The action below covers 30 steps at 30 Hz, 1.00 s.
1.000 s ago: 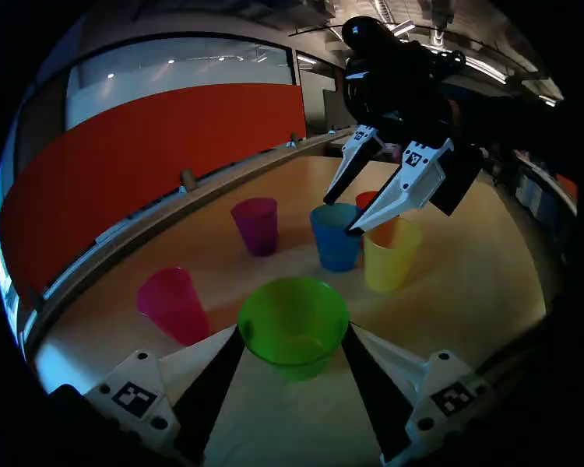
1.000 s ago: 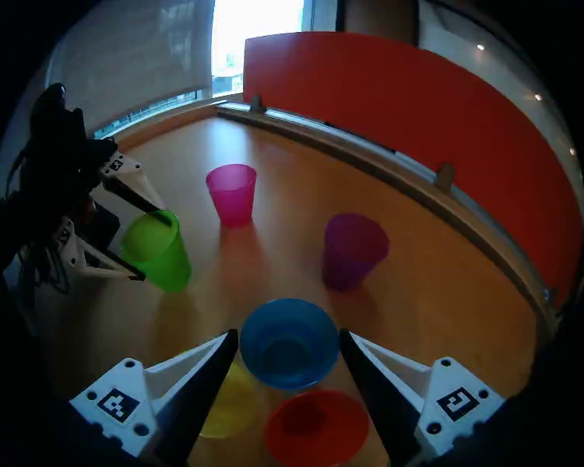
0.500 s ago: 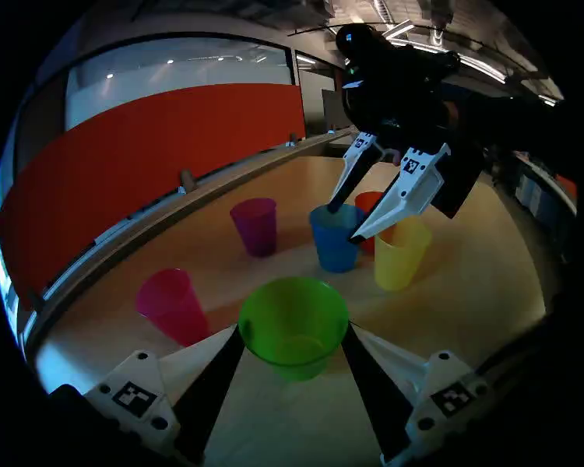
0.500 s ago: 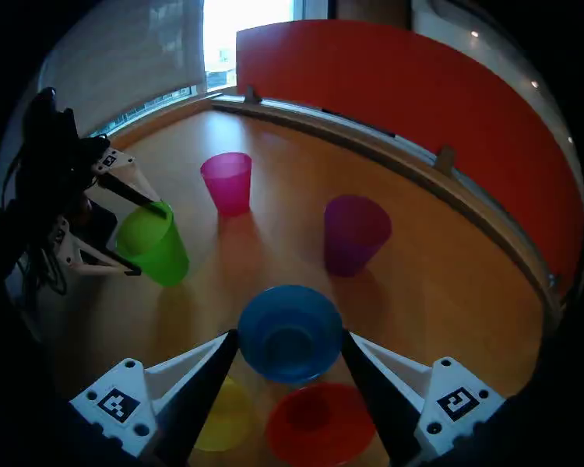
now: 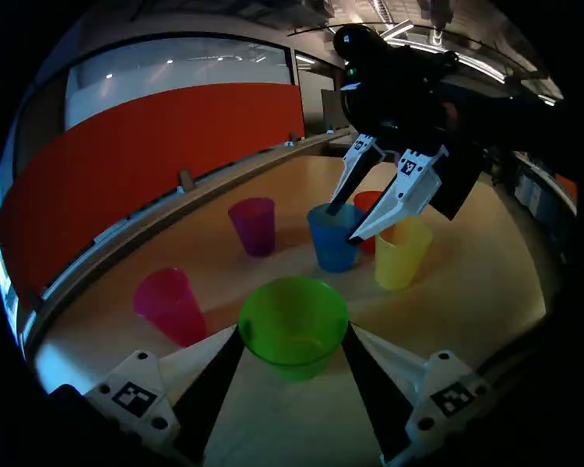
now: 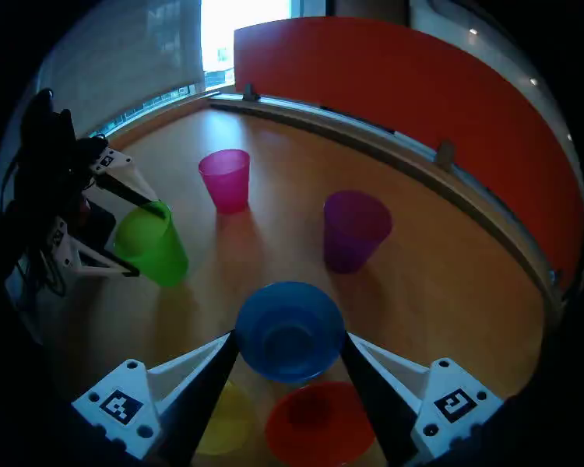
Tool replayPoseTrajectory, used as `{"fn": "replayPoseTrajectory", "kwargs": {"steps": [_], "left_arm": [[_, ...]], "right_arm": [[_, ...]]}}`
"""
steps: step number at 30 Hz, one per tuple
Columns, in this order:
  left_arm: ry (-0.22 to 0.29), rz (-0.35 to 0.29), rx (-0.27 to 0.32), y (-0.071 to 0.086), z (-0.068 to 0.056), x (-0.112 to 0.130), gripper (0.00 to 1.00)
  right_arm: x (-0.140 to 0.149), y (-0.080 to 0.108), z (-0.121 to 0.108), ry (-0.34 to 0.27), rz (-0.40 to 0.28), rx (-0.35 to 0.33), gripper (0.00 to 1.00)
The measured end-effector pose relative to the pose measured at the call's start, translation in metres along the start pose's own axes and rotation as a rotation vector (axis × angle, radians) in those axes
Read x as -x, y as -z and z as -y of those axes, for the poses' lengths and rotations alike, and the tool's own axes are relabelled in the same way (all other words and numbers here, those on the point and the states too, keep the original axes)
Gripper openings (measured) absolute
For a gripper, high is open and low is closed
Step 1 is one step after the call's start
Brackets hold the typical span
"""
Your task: Pour water
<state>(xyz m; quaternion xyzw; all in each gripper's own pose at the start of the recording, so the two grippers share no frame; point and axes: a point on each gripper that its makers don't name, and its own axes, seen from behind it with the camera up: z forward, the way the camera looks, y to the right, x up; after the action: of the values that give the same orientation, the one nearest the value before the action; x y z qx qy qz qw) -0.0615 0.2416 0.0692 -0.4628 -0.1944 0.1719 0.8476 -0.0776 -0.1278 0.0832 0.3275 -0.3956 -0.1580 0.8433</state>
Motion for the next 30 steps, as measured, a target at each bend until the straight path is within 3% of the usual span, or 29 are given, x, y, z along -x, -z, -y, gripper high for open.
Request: {"fn": "replayPoseTrajectory", "kwargs": {"steps": [30], "left_arm": [[0.034,-0.025,-0.040,0.010,0.007,-0.003,0.86]], "right_arm": [[-0.010,0.002,-0.002,-0.058,-0.153,0.016,0.90]]}}
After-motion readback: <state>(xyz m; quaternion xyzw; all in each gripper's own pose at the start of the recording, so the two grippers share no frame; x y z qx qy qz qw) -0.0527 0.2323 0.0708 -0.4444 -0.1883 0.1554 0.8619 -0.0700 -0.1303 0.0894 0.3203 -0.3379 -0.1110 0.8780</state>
